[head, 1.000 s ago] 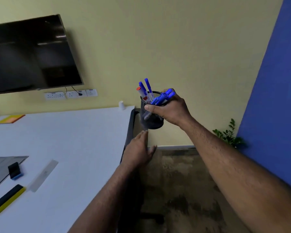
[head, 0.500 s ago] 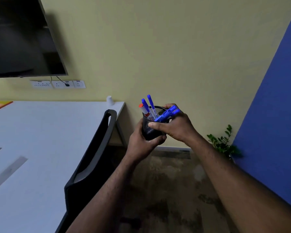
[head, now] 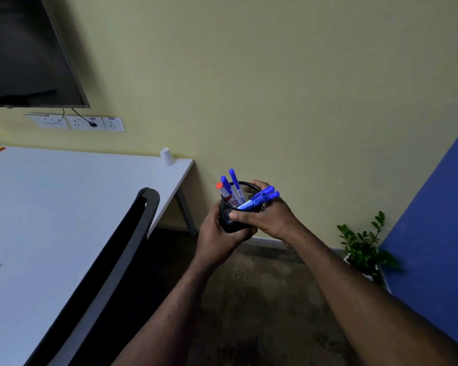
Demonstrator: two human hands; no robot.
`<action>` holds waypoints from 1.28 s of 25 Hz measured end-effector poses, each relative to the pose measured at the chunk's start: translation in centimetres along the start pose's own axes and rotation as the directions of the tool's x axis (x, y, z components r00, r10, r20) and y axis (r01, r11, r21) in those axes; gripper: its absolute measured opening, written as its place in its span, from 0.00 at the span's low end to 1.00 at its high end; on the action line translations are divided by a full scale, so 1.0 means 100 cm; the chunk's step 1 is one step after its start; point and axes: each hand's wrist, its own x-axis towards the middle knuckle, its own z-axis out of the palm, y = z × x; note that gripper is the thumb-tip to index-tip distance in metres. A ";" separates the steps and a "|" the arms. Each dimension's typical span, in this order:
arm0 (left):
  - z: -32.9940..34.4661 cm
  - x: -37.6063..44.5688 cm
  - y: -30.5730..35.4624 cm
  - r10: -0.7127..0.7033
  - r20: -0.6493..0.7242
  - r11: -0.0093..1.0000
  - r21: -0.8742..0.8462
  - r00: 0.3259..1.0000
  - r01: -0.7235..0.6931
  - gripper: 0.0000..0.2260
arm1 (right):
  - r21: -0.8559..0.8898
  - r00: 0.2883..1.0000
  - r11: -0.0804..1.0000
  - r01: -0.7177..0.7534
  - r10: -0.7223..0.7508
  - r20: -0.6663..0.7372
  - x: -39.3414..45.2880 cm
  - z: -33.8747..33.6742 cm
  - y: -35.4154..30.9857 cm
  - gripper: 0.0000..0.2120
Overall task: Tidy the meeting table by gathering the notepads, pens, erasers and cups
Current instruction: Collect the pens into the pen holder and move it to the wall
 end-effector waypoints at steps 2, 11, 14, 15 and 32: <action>0.001 0.040 -0.019 -0.013 -0.013 1.000 0.006 1.000 0.014 0.28 | -0.014 1.000 1.000 -0.010 0.011 0.015 0.045 0.001 0.016 0.39; -0.013 0.168 -0.089 -0.108 -0.122 0.991 0.064 0.987 0.117 0.28 | -0.061 0.985 0.997 -0.053 0.062 0.158 0.199 0.021 0.063 0.42; -0.020 0.208 -0.111 -0.115 -0.211 0.986 0.095 0.971 0.137 0.27 | -0.050 0.969 0.998 -0.040 0.051 0.243 0.253 0.036 0.079 0.40; -0.023 0.222 -0.118 -0.121 -0.243 0.982 0.115 0.962 0.153 0.27 | -0.048 0.962 0.998 -0.034 0.045 0.269 0.271 0.042 0.086 0.40; -0.113 0.391 -0.231 -0.359 -0.693 0.663 0.282 0.625 0.693 0.28 | -0.062 0.572 0.982 0.180 -0.053 0.819 0.541 0.182 0.150 0.49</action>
